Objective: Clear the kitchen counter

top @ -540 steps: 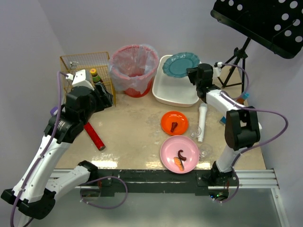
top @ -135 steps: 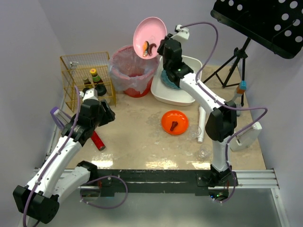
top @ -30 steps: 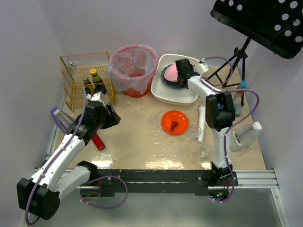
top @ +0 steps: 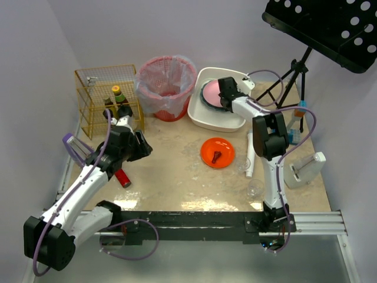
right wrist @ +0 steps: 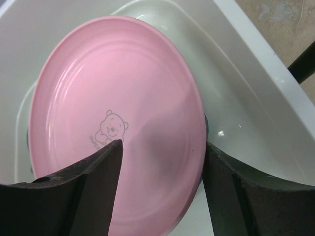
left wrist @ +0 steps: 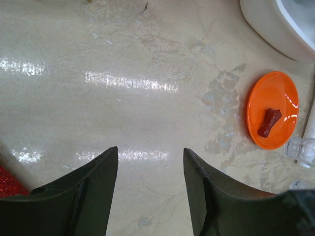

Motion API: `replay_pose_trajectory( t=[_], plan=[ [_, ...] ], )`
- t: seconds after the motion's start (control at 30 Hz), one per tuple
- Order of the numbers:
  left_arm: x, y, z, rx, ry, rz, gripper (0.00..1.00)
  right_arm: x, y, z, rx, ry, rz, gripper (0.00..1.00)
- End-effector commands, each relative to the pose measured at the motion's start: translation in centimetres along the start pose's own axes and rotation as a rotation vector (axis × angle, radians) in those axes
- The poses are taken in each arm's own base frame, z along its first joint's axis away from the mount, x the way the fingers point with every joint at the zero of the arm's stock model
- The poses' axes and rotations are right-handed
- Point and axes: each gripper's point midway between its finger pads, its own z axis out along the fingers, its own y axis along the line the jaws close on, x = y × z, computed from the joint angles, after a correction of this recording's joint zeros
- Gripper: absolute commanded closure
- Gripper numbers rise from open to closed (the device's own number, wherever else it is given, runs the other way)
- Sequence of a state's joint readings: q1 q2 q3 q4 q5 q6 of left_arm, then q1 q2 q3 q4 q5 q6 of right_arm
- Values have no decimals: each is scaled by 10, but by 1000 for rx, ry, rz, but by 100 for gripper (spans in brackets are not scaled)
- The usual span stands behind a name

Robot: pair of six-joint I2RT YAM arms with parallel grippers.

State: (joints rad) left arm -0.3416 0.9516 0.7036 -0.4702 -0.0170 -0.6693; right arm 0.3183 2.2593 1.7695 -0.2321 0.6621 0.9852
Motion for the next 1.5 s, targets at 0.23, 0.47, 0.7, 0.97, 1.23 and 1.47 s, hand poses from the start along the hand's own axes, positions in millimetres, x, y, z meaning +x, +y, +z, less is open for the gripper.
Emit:
replay_pose_trajectory(
  t=[0.23, 0.47, 0.7, 0.97, 1.23, 1.47],
  plan=[
    [0, -6, 2, 45, -6, 3, 41, -20, -1, -7, 28, -38, -60, 27],
    [-1, -6, 3, 47, -11, 16, 40, -44, -7, -33, 13, -68, -56, 23],
    [-5, -18, 4, 100, -15, 47, 36, -81, 6, -87, -174, -83, -96, 24],
    [3, -53, 14, 191, -6, 98, 13, -87, 26, -167, -554, -2, -213, 14],
    [33, -106, 38, 325, 43, 144, 10, -97, 25, -242, -811, 38, -379, 13],
    [32, -150, 53, 452, 8, 167, 10, -114, 15, -309, -1012, 2, -345, 14]
  ],
)
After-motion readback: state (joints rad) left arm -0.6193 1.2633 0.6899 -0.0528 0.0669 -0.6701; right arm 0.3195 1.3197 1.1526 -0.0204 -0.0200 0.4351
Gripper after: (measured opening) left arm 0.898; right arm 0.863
